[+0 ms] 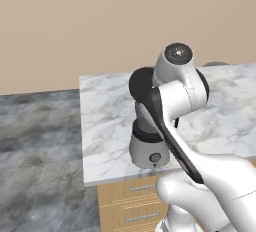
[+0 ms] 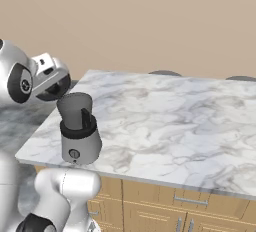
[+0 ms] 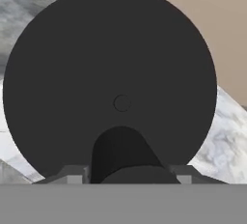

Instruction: Close the lid blender by securely placing the lid on top.

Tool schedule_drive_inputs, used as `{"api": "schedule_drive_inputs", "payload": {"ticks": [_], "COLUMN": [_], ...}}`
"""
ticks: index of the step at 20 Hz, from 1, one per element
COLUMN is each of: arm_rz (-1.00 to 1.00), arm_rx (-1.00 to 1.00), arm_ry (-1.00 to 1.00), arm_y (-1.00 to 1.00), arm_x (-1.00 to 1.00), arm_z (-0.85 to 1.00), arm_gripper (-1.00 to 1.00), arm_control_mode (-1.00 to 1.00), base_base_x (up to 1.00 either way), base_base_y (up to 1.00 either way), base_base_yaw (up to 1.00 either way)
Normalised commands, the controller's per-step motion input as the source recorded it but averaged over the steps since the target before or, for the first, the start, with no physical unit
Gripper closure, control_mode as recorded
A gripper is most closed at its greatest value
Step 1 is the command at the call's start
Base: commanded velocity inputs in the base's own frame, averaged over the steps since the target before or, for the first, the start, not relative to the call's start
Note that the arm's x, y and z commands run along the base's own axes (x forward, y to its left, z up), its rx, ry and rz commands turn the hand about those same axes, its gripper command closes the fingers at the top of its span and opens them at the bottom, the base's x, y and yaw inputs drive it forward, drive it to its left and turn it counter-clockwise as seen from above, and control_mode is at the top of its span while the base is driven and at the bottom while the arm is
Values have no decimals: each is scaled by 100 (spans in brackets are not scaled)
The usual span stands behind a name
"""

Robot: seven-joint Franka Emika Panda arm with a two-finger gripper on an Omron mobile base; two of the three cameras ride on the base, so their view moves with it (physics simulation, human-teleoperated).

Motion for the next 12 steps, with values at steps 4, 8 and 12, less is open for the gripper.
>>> {"api": "schedule_drive_inputs", "payload": {"ticks": [4,8,12], "arm_rz": [0,0,7], "arm_rx": [5,1,0], "arm_ry": [22,30,31], "arm_y": [-57,-31,-2], "arm_x": [12,17,50], "arm_z": [0,-4,-3], "arm_gripper": [100,100,100], "arm_control_mode": [-100,-100,-100], "base_base_x": [0,0,0], "base_base_y": [0,0,0], "base_base_yaw": [0,0,0]}}
